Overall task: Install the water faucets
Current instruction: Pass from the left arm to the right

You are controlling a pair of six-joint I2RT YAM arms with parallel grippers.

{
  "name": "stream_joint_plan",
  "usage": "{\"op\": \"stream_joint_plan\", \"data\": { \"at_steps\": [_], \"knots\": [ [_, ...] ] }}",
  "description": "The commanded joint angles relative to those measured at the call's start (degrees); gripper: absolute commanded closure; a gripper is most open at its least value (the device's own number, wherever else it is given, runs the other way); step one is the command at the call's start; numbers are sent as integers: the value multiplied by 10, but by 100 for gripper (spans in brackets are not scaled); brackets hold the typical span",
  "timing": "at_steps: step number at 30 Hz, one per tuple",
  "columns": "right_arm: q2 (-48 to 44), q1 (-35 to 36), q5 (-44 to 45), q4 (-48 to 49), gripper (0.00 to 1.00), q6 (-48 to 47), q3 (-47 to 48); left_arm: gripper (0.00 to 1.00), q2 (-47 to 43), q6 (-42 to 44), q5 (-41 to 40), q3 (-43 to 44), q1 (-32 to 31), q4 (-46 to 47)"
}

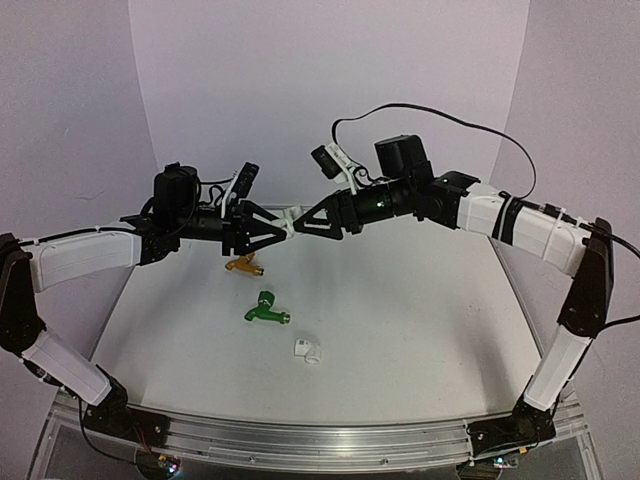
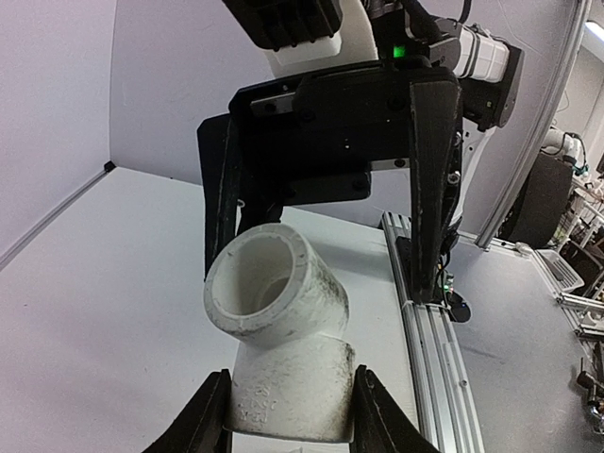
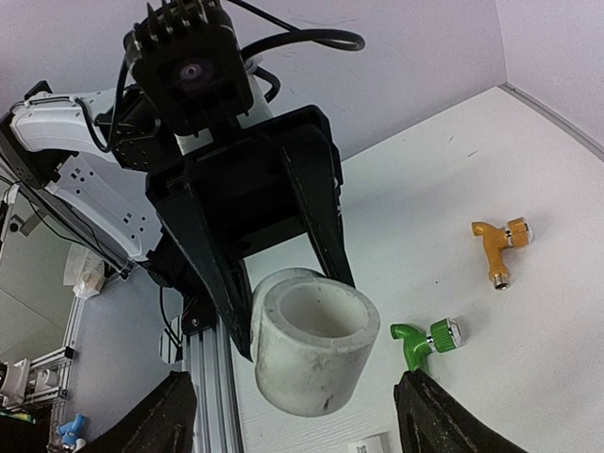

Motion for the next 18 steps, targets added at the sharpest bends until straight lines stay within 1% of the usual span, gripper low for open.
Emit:
{"op": "stream_joint_plan", "data": {
  "at_steps": [1, 3, 8, 10, 13, 18],
  "knots": [
    [23, 9, -10, 0, 33, 7, 49, 100, -12, 29, 19, 36, -1, 8],
    [35, 11, -22, 1, 39, 13, 59, 100, -12, 29, 19, 37, -1, 7],
    [55, 14, -42, 1, 49, 23, 75, 100, -16, 35, 22, 35, -1, 7],
    [62, 15, -57, 1, 49, 27, 77, 100, -18, 38, 22, 33, -1, 7],
    [68, 15, -85, 1, 45, 28, 81, 100, -19, 41, 26, 31, -1, 7],
    [71, 15, -97, 1, 50, 28, 81, 100, -19, 46, 34, 35, -1, 0]
  ]
}}
